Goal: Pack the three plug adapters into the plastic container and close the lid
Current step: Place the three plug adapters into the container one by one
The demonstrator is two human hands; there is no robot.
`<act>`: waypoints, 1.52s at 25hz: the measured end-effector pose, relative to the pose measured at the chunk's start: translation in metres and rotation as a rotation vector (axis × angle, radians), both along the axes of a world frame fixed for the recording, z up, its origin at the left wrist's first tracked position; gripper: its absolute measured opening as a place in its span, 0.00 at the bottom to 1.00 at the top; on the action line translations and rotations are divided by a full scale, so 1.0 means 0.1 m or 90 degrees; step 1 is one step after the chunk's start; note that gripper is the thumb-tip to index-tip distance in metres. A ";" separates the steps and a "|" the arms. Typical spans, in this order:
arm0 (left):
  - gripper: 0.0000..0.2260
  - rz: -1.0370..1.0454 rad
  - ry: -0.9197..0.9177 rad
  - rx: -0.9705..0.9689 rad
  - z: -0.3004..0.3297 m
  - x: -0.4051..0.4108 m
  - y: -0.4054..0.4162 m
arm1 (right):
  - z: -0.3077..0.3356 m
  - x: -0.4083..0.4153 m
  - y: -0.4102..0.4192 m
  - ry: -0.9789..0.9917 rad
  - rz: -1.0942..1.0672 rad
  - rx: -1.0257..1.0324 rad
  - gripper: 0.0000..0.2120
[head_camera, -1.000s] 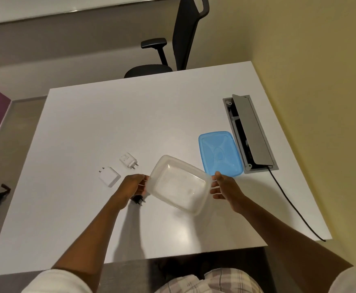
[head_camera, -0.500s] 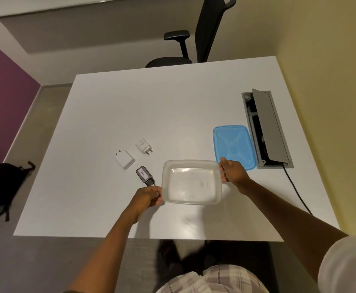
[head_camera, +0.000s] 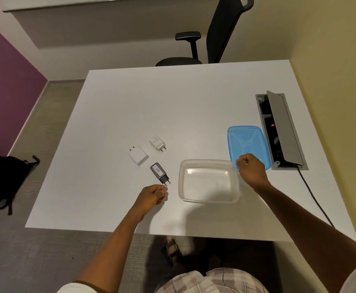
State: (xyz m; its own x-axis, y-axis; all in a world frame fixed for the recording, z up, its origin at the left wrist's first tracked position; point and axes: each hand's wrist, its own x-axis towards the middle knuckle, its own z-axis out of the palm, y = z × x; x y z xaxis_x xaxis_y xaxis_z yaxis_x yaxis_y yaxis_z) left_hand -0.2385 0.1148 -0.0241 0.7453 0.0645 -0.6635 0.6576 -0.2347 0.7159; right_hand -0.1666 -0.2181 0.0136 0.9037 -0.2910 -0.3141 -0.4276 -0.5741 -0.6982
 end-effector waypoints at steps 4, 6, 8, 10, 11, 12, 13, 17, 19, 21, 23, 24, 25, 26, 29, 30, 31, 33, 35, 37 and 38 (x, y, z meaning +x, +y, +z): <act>0.09 -0.110 -0.111 0.270 -0.14 -0.07 0.35 | 0.21 -0.05 0.53 -0.138 0.076 -0.030 0.10; 0.08 -0.156 -0.151 0.365 -0.24 -0.08 0.51 | 0.30 -0.07 0.93 -0.186 0.132 -0.006 0.10; 0.21 -0.226 -0.144 0.425 -0.41 -0.04 0.63 | 0.31 -0.11 1.36 -0.218 0.195 0.009 0.09; 0.30 -0.275 -0.138 0.468 -0.56 0.01 0.70 | 0.18 -0.13 1.76 -0.197 0.249 0.024 0.09; 0.31 -0.290 -0.134 0.485 -0.62 0.03 0.70 | 0.12 -0.15 1.92 -0.145 0.251 0.047 0.08; 0.32 -0.304 -0.125 0.499 -0.69 0.05 0.73 | 0.03 -0.16 2.07 -0.081 0.248 0.064 0.09; 0.33 -0.323 -0.121 0.516 -0.76 0.04 0.74 | -0.06 -0.17 2.19 -0.029 0.244 0.070 0.10; 0.35 -0.340 -0.143 0.565 -1.04 -0.10 0.76 | -0.38 -0.14 2.50 0.057 0.226 -0.008 0.18; 0.35 -0.319 -0.186 0.595 -1.11 -0.13 0.75 | -0.50 -0.07 2.58 0.078 0.210 -0.056 0.21; 0.35 -0.290 -0.232 0.617 -1.21 -0.15 0.74 | -0.60 0.01 2.66 0.090 0.216 -0.090 0.24; 0.35 -0.264 -0.269 0.640 -1.30 -0.17 0.78 | -0.66 0.07 2.76 0.097 0.240 -0.100 0.26; 0.35 -0.257 -0.277 0.643 -1.34 -0.17 0.79 | -0.69 0.10 2.81 0.098 0.252 -0.111 0.25; 0.35 -0.252 -0.279 0.635 -1.36 -0.16 0.79 | -0.70 0.11 2.85 0.096 0.262 -0.131 0.25; 0.35 -0.251 -0.277 0.628 -1.37 -0.16 0.79 | -0.72 0.12 2.89 0.095 0.270 -0.152 0.24; 0.35 -0.254 -0.268 0.641 -1.36 -0.16 0.79 | -0.72 0.14 2.97 0.092 0.305 -0.197 0.24; 0.35 -0.256 -0.262 0.642 -1.35 -0.16 0.79 | -0.72 0.14 2.99 0.095 0.322 -0.212 0.24; 0.35 -0.258 -0.256 0.640 -1.33 -0.15 0.79 | -0.73 0.14 3.00 0.098 0.340 -0.226 0.25; 0.35 -0.266 -0.246 0.644 -1.31 -0.16 0.79 | -0.74 0.11 3.00 0.088 0.373 -0.243 0.21; 0.35 -0.266 -0.242 0.646 -1.30 -0.15 0.80 | -0.76 0.05 2.98 0.056 0.410 -0.244 0.17; 0.35 -0.262 -0.244 0.646 -1.30 -0.15 0.79 | -0.81 -0.03 2.94 0.007 0.444 -0.247 0.15; 0.35 -0.259 -0.247 0.646 -1.30 -0.16 0.79 | -0.83 -0.06 2.91 -0.015 0.448 -0.250 0.16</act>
State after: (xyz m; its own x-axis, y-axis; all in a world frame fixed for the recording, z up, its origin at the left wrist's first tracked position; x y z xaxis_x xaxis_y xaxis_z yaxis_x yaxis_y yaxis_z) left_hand -0.2541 0.1938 -0.1538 0.9752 0.1446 -0.1673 0.1792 -0.9601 0.2146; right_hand -0.1729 0.0730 -0.0693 0.9210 0.2643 -0.2862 0.1384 -0.9087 -0.3938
